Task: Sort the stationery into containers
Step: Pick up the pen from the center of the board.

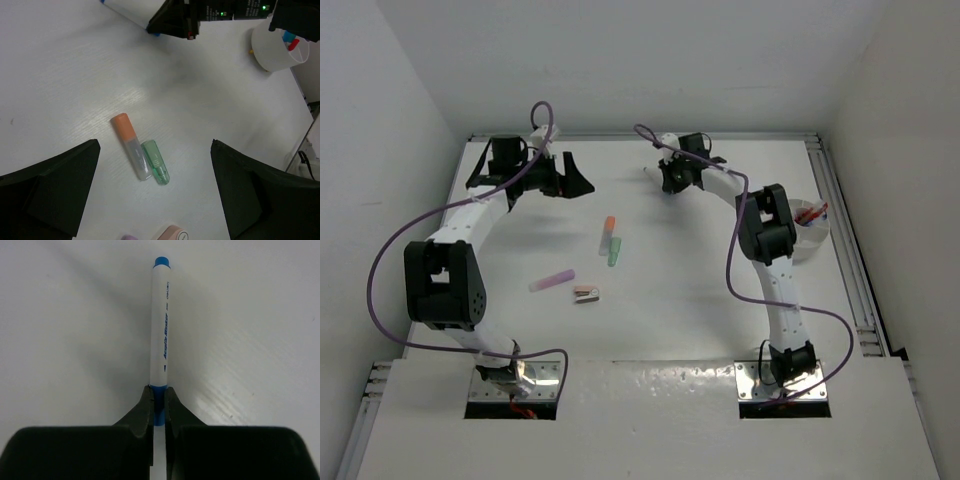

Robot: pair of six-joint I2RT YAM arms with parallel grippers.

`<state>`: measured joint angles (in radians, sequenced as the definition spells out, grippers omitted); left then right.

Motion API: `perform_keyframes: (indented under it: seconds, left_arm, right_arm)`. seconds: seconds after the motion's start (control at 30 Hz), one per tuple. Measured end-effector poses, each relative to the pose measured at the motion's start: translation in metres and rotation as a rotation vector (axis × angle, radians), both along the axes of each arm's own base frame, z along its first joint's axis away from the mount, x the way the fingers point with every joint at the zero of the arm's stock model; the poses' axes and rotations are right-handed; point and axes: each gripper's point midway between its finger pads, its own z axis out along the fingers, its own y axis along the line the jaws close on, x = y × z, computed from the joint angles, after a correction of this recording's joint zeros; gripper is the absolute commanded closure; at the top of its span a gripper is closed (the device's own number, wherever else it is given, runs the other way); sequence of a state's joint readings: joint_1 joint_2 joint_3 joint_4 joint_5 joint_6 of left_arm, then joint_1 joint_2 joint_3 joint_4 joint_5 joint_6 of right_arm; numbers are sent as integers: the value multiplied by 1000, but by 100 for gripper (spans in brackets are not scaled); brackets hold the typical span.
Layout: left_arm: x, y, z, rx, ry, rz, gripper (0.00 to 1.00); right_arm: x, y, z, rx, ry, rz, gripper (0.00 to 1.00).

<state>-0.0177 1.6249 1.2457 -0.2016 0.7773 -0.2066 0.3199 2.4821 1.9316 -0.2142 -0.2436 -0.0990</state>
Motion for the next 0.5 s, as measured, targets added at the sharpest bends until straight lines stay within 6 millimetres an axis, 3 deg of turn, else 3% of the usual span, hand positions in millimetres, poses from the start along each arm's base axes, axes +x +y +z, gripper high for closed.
perform_keyframes:
  seconds: [0.13, 0.23, 0.4, 0.5]
  left_arm:
    - [-1, 2, 0, 24, -15, -4, 0]
    - [-6, 2, 4, 67, -58, -45, 0]
    - [-22, -4, 32, 158, -274, -192, 1]
    - [-58, -14, 52, 218, -468, -293, 2]
  right_arm:
    - [-25, -7, 4, -31, 44, 23, 100]
    - [-39, -9, 22, -48, 58, 62, 100]
    - [-68, -10, 90, -32, 29, 144, 100]
    - [-100, -11, 133, -2, 21, 183, 100]
